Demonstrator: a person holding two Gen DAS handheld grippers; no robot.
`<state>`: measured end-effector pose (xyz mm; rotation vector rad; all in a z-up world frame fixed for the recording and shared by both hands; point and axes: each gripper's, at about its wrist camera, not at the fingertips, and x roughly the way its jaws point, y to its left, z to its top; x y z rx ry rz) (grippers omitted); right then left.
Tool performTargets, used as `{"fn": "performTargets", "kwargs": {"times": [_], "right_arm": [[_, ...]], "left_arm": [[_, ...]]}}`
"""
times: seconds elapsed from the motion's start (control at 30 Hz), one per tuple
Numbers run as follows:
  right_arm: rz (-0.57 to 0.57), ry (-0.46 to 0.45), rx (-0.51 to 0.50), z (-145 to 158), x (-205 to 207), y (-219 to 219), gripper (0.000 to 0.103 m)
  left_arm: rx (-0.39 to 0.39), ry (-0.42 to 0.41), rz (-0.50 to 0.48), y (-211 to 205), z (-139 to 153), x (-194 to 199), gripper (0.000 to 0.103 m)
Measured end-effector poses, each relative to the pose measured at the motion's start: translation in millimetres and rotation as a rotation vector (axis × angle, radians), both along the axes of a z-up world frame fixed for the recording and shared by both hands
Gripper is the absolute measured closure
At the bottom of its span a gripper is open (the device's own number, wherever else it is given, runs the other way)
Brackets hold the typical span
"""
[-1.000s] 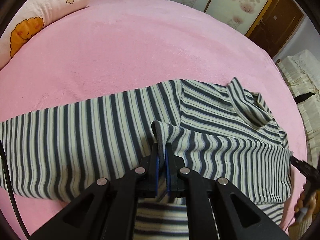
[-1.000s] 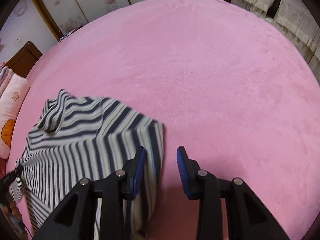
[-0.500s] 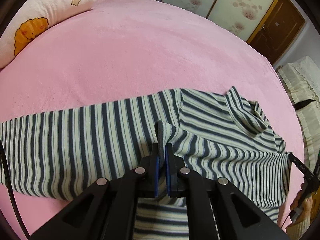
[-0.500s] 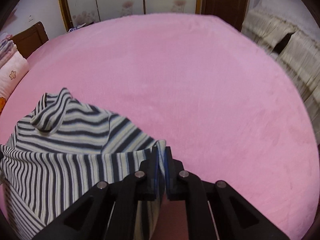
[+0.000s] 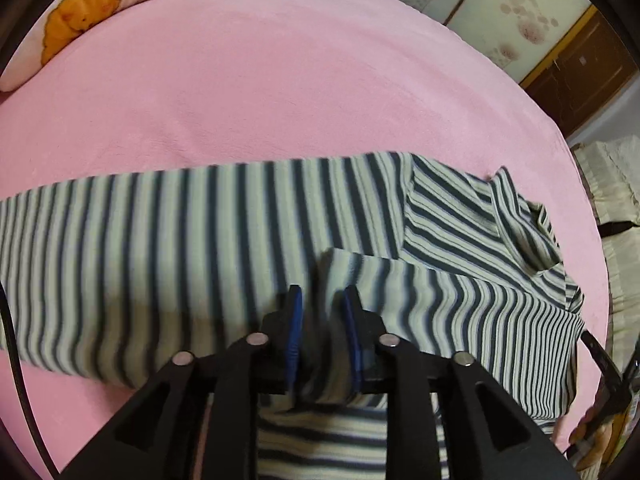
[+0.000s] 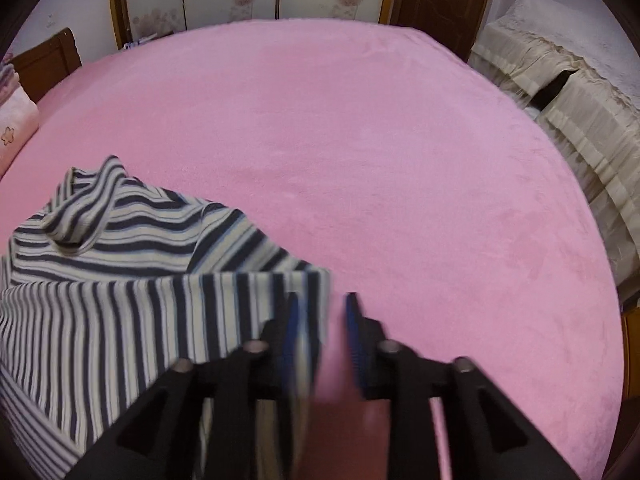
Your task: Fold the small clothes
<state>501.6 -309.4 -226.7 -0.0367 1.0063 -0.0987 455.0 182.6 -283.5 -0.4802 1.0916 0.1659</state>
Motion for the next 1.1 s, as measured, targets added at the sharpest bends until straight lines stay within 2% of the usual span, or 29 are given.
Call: {"fn": "performTargets", "kwargs": {"times": [0.03,0.07,0.2,0.37,0.5,0.7,0.77,0.9,0.97,1.03,1.1], "right_arm": [[0.002,-0.016,0.001,6.1,-8.3,-2.7,0.062],[0.004,-0.028,0.0,12.3,-17.5,-5.7,0.061],[0.019,-0.036,0.043,29.3,-56.9,-17.5,0.06],[0.016,0.007,0.129,27.2,-98.5,-26.4,0.06],[0.023,0.035,0.182,19.8,-110.4,-21.7,0.06],[0.052,0.051,0.197,9.8,-114.0,-3.2,0.06],[0.071,0.053,0.184,6.3,-116.2,3.3,0.06],[0.069,0.058,0.18,-2.0,-111.9,10.9,0.06],[0.066,0.061,0.144,-9.7,-106.7,16.5,0.06],[0.039,0.098,0.083,-21.7,-101.8,18.3,0.061],[0.015,0.116,0.093,-29.3,-102.6,13.2,0.061]], "left_arm": [[0.01,-0.006,0.005,4.6,4.8,-3.9,0.079],[0.014,-0.009,0.006,6.9,6.9,-7.2,0.079],[0.025,0.008,0.015,16.4,13.2,-28.9,0.079],[-0.027,0.022,-0.03,3.5,8.7,-55.1,0.079],[-0.038,0.008,-0.03,-14.1,3.5,-57.2,0.076],[-0.118,-0.009,0.053,-19.4,-6.9,-49.5,0.075],[-0.101,-0.001,0.056,-24.5,-11.1,-43.3,0.074],[-0.011,0.031,0.03,-38.1,-18.8,-39.9,0.074],[0.028,0.037,0.016,-44.2,-20.8,-39.2,0.074],[0.077,0.047,-0.005,-50.7,-22.1,-38.8,0.074],[0.12,0.054,-0.027,-55.6,-23.8,-36.5,0.073]]}}
